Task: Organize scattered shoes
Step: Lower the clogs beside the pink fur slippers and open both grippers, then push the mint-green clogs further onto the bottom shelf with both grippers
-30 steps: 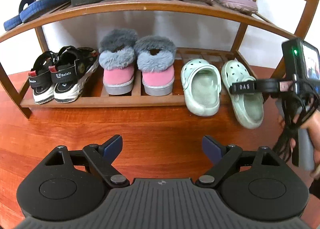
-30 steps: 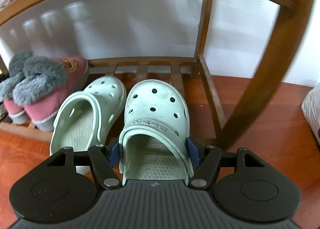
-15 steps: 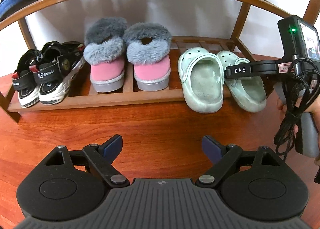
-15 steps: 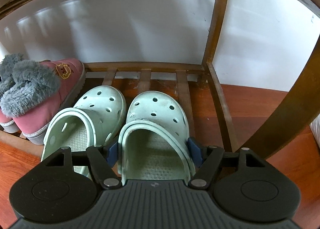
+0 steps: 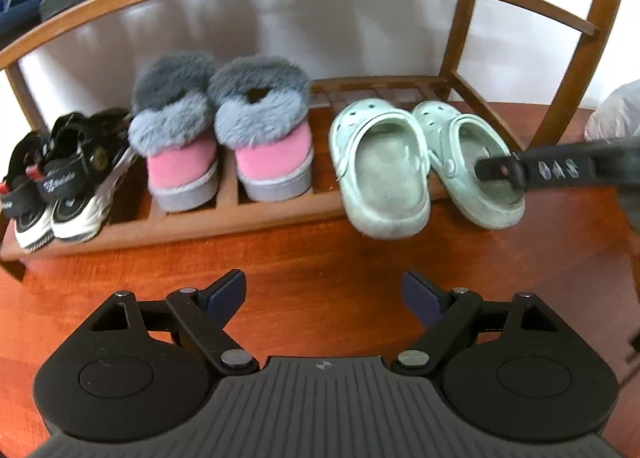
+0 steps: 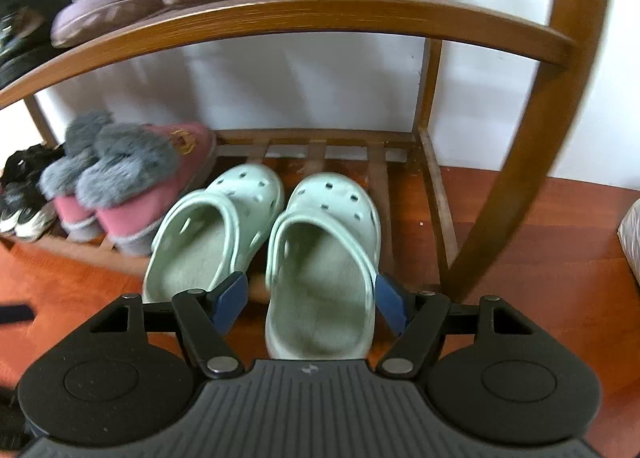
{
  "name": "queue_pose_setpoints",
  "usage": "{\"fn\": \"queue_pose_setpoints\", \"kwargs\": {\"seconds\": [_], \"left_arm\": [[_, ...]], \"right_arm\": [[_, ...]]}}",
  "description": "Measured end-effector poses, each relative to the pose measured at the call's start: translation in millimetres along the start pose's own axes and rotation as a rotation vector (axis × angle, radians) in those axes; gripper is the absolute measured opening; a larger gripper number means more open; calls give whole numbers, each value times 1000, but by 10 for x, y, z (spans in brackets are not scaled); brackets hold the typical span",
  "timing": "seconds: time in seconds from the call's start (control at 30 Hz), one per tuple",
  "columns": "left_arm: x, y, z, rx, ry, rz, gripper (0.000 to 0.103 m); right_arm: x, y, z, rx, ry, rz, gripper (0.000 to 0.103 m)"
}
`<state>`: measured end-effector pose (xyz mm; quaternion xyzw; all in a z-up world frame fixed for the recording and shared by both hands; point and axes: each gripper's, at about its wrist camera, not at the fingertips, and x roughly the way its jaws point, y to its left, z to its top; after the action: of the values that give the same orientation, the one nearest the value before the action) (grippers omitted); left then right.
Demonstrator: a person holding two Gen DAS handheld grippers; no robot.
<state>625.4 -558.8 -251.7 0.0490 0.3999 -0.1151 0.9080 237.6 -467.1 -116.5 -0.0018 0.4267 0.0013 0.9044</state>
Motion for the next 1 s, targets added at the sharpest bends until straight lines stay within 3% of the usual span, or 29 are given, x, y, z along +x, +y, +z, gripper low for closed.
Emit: {"fn": "queue_pose_setpoints", "kwargs": {"seconds": [0.17,0.23,0.3,0.5,1.0], "left_arm": [[91,-79,6,31,14,-23,47],[133,-105,13,43,12,-27,29],[170,-130,22,51,6,-32,19],[305,-207,78,76,9,-36,18],[603,-195,303,0,16,-63,18]], "right_arm": [[-151,-12,-166,9,3,4,57],[-181,-16,-244,7,12,1,48],[-185,-28,-323,7,26,1,32],[-58,-89,-429,34,62,-5,22],[228,-117,-290,42,78,17,22]]}}
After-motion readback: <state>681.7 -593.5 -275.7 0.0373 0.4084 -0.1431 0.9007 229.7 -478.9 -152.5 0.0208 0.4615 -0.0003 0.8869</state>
